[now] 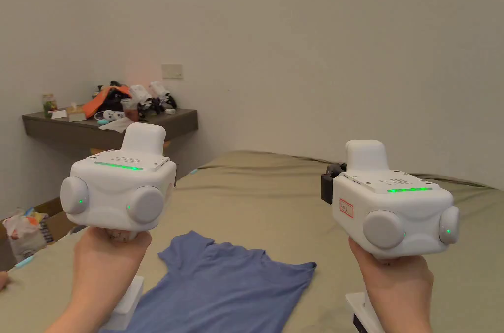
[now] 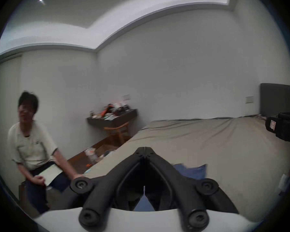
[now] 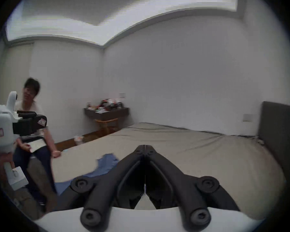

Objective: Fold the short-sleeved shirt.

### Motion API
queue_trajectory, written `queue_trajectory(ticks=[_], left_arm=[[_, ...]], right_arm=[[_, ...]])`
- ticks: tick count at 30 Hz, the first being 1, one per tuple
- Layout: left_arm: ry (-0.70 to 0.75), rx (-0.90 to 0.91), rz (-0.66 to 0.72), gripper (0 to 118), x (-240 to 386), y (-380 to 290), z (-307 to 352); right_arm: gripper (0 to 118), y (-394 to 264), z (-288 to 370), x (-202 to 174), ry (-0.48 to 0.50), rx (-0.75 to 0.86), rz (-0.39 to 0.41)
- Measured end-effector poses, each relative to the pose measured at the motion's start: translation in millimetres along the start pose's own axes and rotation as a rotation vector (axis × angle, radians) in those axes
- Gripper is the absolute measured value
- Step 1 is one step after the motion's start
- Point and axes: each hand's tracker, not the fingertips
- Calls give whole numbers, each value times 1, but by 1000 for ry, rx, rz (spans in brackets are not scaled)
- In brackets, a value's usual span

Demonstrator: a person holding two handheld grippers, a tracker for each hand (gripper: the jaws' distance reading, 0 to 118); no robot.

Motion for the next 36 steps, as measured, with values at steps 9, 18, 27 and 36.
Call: queue_trajectory(ticks=[9,18,27,36], left_arm=[[65,-85,13,0,-62,-40,-9],[-212,-392,0,118,37,-134,-95],[-371,-631,-196,118,182,-242,-195],[-507,-696,-106,98,196,-260,-226]], right_arm=[[2,-9,-36,-73,126,-35,81],[2,-37,-29,0,16,-113,139],[2,-98,-52,87,-93,-287,129],[2,-149,-66,121,-62,-385,50]])
